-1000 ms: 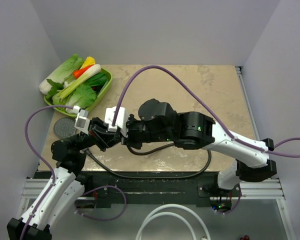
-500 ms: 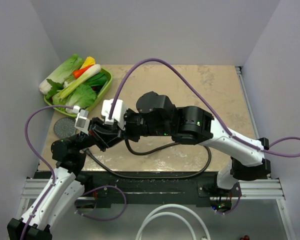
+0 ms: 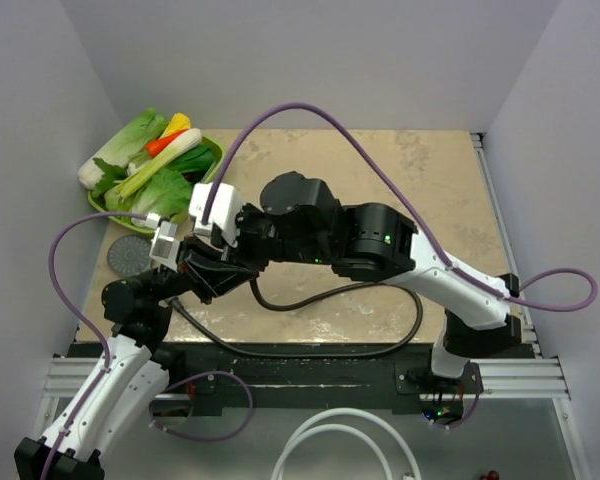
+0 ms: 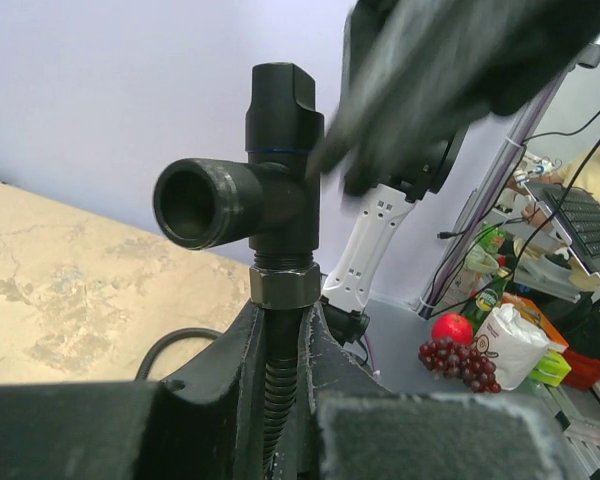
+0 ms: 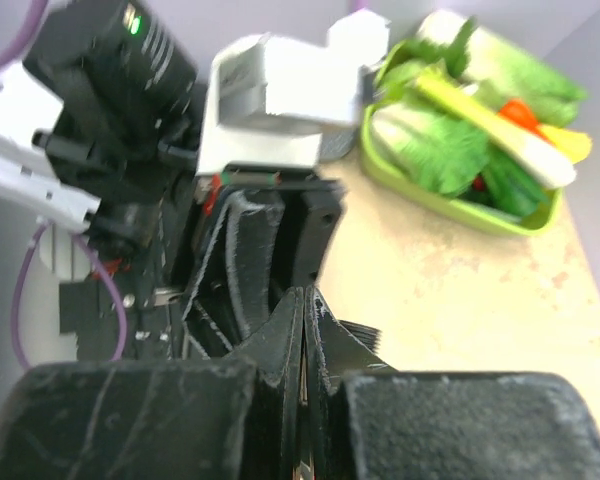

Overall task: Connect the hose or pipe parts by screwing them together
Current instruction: Install the adaptor on the pipeline.

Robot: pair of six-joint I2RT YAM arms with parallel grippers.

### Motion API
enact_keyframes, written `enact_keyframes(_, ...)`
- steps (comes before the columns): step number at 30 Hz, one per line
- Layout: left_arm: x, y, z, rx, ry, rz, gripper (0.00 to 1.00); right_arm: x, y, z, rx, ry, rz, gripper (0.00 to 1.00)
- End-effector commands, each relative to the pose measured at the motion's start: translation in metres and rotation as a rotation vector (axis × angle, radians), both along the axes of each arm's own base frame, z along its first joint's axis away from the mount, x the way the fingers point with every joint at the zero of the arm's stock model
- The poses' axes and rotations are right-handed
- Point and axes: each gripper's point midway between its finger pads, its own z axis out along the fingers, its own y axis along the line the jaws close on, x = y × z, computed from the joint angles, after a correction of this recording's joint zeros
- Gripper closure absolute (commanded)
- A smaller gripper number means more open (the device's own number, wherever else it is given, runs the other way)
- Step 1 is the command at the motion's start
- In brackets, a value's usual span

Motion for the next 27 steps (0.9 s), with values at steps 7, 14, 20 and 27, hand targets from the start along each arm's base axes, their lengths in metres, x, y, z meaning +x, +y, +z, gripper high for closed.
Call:
enact_keyframes(7,-0.012,0.006,0.029,-0.034,-0.157,0.026,1.0,0.006,-0.067,0.115,0.409,-0.116,-0.121,1.0)
enact_keyframes(14,-0.013,0.007,0.029,-0.031,-0.177,0.032,1.0,0.013,-0.11,0.113,0.521,-0.084,-0.242,0.61)
enact_keyframes(20,-0.014,0.007,0.03,-0.034,-0.188,0.032,1.0,0.015,-0.111,0.089,0.505,-0.076,-0.261,0.18)
enact_keyframes(27,-0.005,0.008,0.033,-0.024,-0.206,0.085,1.0,0.02,-0.081,0.066,0.476,0.02,-0.288,0.09)
